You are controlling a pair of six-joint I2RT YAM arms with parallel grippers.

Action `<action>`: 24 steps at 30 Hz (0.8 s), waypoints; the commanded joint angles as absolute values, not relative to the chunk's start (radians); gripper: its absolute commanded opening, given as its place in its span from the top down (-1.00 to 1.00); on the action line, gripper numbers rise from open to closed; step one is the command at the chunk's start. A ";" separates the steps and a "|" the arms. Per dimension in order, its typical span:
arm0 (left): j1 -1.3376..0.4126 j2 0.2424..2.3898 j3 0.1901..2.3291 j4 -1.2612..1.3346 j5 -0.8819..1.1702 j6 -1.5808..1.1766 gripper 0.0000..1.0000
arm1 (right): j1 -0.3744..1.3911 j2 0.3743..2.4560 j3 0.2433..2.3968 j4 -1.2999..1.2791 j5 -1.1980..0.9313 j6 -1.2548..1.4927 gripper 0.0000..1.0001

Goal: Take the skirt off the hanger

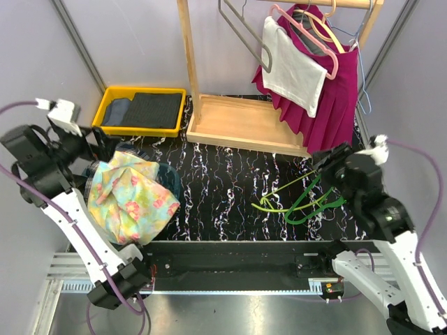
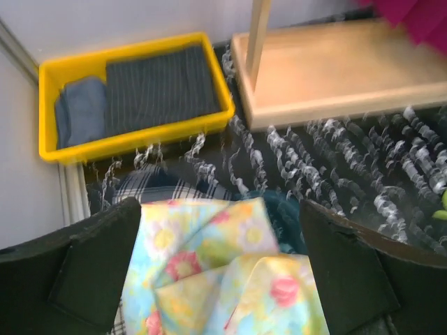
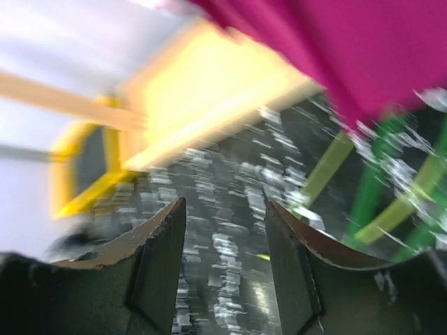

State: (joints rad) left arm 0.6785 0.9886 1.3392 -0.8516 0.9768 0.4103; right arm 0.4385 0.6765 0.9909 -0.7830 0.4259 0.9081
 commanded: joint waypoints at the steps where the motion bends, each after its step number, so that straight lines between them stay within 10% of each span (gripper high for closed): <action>1: 0.676 1.032 1.563 -0.750 1.074 0.106 -0.98 | 0.437 0.742 1.262 -0.613 0.296 0.691 -0.14; 24: 0.676 0.807 1.353 -0.383 1.220 -0.321 -0.98 | 0.422 1.842 2.620 -0.489 0.236 0.065 0.00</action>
